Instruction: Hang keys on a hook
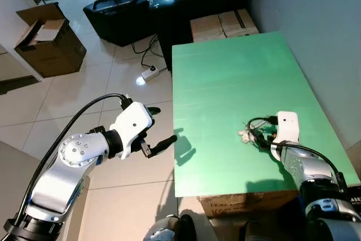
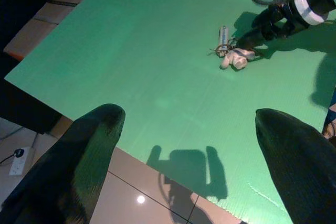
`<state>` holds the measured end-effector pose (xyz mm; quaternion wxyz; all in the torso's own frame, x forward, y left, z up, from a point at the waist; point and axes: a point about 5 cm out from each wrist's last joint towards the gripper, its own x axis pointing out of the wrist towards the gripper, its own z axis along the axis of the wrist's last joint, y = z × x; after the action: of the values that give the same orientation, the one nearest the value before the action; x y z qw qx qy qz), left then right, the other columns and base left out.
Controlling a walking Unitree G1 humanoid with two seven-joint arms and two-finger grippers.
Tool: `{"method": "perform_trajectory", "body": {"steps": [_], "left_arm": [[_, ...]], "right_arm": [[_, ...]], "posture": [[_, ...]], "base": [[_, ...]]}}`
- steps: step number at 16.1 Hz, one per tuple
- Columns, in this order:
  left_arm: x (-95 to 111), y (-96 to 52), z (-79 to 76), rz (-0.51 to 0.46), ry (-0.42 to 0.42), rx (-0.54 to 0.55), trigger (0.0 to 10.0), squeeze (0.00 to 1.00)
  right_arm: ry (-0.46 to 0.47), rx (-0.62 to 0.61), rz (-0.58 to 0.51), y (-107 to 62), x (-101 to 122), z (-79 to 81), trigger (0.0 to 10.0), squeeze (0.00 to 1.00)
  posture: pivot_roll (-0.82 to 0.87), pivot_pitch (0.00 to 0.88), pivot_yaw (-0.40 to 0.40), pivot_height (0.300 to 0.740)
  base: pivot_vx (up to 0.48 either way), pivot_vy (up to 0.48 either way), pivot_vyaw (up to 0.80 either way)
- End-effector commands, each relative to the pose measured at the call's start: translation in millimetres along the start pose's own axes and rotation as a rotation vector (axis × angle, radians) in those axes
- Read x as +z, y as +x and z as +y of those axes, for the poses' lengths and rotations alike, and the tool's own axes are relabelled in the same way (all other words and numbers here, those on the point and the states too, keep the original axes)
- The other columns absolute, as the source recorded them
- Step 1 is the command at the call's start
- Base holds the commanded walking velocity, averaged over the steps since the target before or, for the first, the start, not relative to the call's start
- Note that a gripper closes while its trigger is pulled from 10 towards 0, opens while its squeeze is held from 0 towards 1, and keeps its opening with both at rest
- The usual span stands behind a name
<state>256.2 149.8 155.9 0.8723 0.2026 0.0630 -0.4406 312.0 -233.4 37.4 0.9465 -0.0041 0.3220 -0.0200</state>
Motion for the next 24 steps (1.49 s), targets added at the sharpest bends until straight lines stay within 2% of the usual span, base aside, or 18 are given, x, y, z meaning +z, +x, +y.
{"method": "perform_trajectory", "body": {"steps": [1, 2, 3, 8, 11, 12, 14, 15, 16, 21, 24], "left_arm": [[-4, -0.1, -0.8, 0.020, 0.001, -0.010, 10.0, 0.00], [-4, -0.1, -0.9, 0.020, 0.002, -0.011, 10.0, 0.00], [-4, 0.0, -1.2, 0.020, 0.003, -0.011, 10.0, 0.00], [-4, -1.3, -1.6, 0.018, 0.007, -0.008, 10.0, 0.00], [-5, -2.8, -1.6, 0.018, 0.010, -0.002, 10.0, 0.00], [-5, -3.0, -1.8, 0.018, 0.009, -0.001, 10.0, 0.00], [-5, -3.1, -1.5, 0.019, 0.010, 0.001, 10.0, 0.00], [-5, -3.2, -1.5, 0.019, 0.010, 0.001, 10.0, 0.00], [-5, -3.2, -1.7, 0.020, 0.009, 0.002, 10.0, 0.00], [-6, -2.4, -3.1, 0.020, 0.006, -0.001, 10.0, 0.00], [-6, -2.0, -3.3, 0.019, 0.006, -0.003, 10.0, 0.00]], "right_arm": [[-0.050, 0.025, 0.032, 2.4, -3, 4.2, 10.0, 1.00], [-0.059, 0.039, 0.040, 2.8, -4, 5.2, 10.0, 0.87], [-0.085, 0.071, 0.050, 3.8, -6, 7.7, 10.0, 0.00], [-0.145, 0.185, 0.038, 6.9, -2, 19.4, 10.0, 0.00], [-0.157, 0.200, 0.018, 7.8, 3, 21.0, 10.0, 0.00], [-0.158, 0.202, 0.017, 8.0, 3, 21.0, 9.6, 0.00], [-0.172, 0.197, 0.033, 8.5, 0, 19.3, 6.9, 0.00], [-0.180, 0.188, 0.044, 8.4, -3, 17.5, 6.0, 0.00], [-0.201, 0.146, 0.075, 7.6, -9, 9.2, 4.8, 0.00], [-0.233, 0.024, 0.123, 0.8, -20, -24.2, 4.7, 0.00], [-0.222, 0.055, 0.067, 0.3, -15, -23.7, 4.4, 0.00]], "posture": [[0.00, 0.115, 0.219, 0.740], [0.00, 0.115, 0.219, 0.740], [0.00, 0.109, 0.218, 0.740], [0.00, 0.102, 0.213, 0.740], [0.01, 0.096, 0.206, 0.740], [0.01, 0.096, 0.205, 0.740], [0.01, 0.096, 0.205, 0.740], [0.01, 0.097, 0.204, 0.740], [0.01, 0.097, 0.203, 0.740], [0.00, 0.102, 0.207, 0.740], [0.00, 0.102, 0.210, 0.740]], "base": [[0.000, 0.000, 0.00], [0.000, 0.000, 0.00], [0.000, 0.000, 0.00], [0.000, 0.000, 0.00], [0.000, 0.000, 0.00], [0.000, 0.000, 0.00], [0.000, 0.000, 0.00], [0.000, 0.000, 0.00], [0.000, 0.000, 0.00], [0.000, 0.000, 0.00], [0.000, 0.000, 0.00]]}}
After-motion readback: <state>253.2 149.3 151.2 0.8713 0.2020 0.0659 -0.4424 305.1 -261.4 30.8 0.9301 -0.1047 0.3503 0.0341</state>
